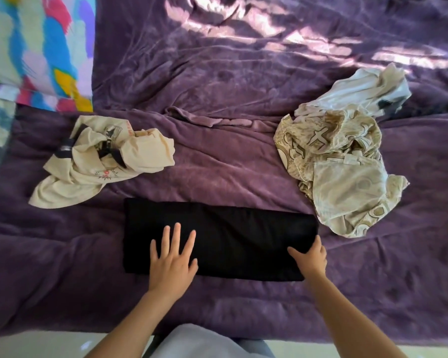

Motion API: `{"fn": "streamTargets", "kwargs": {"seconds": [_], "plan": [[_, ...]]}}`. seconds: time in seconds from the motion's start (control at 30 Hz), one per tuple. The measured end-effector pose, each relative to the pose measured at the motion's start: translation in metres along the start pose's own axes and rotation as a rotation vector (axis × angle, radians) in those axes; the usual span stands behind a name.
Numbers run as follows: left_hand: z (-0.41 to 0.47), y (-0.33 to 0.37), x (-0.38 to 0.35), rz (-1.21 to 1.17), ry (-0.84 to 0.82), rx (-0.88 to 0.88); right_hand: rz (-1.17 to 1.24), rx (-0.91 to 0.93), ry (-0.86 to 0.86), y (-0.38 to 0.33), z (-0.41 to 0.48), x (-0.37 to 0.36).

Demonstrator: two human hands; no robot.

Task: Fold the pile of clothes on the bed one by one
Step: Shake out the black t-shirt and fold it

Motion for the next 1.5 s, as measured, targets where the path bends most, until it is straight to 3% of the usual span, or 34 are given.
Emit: {"fn": "streamTargets", "kwargs": {"seconds": [0.1,0.17,0.33,0.47,0.53,0.63,0.7,0.8,0.87,0.93,1.03,1.1,1.13,1.23,1.27,1.33,1.4,1.5], "plan": [[0.006,-0.011,-0.019,0.067,-0.079,0.054,0.410,-0.134,-0.061,0.007,0.012,-0.006],[0.005,-0.010,-0.019,0.084,-0.105,0.079,0.558,-0.188,-0.108,0.010,0.011,-0.008],[0.004,-0.012,-0.023,0.070,-0.135,0.159,0.587,-0.121,-0.150,-0.006,-0.013,0.016],[0.007,-0.013,-0.019,-0.066,-0.182,0.172,0.432,0.224,-0.035,-0.090,-0.076,0.042],[0.012,-0.019,-0.007,-0.491,-0.070,0.234,0.288,0.474,-0.057,-0.146,-0.125,0.028],[0.004,-0.039,0.023,-1.640,0.115,0.539,0.139,0.729,-0.331,-0.204,-0.186,-0.032],[-0.002,-0.057,0.034,-2.027,0.155,0.597,-0.004,0.816,-0.513,-0.222,-0.212,-0.071],[-0.006,-0.085,0.037,-1.899,0.196,0.610,0.004,0.798,-0.537,-0.222,-0.215,-0.090],[-0.005,-0.088,0.033,-1.726,0.149,0.650,0.066,0.693,-0.426,-0.202,-0.199,-0.085],[0.002,-0.089,0.035,-1.477,0.224,0.659,0.006,0.653,-0.238,-0.178,-0.180,-0.077],[0.011,-0.089,0.055,-1.359,0.424,0.589,-0.324,0.731,-0.137,-0.151,-0.167,-0.084],[0.014,-0.097,0.076,-1.281,0.544,0.506,-0.588,0.896,-0.027,-0.149,-0.171,-0.091],[0.013,-0.104,0.083,-1.214,0.567,0.490,-0.655,0.960,-0.060,-0.147,-0.174,-0.100],[0.000,-0.119,0.090,-0.759,0.540,0.563,-0.983,1.125,-0.047,-0.150,-0.185,-0.129],[-0.002,-0.114,0.092,-0.586,0.533,0.464,-1.009,1.146,-0.108,-0.151,-0.187,-0.140],[0.001,-0.083,0.080,-0.269,0.462,0.076,-1.037,1.099,-0.112,-0.158,-0.185,-0.145],[0.003,-0.060,0.046,-0.038,0.241,-0.196,-1.057,1.038,-0.117,-0.153,-0.176,-0.155],[0.006,-0.072,0.009,0.041,-0.135,-0.092,-1.050,1.023,-0.076,-0.151,-0.165,-0.158]]}}
Point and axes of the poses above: each hand's wrist, its own z-axis towards the middle knuckle, its own x-axis out of the back of the hand, y = z × x, the point moved 7 cm from there along z, towards the middle knuckle, and after that the axes turned 14 degrees about -z, right-handed, at the moved point
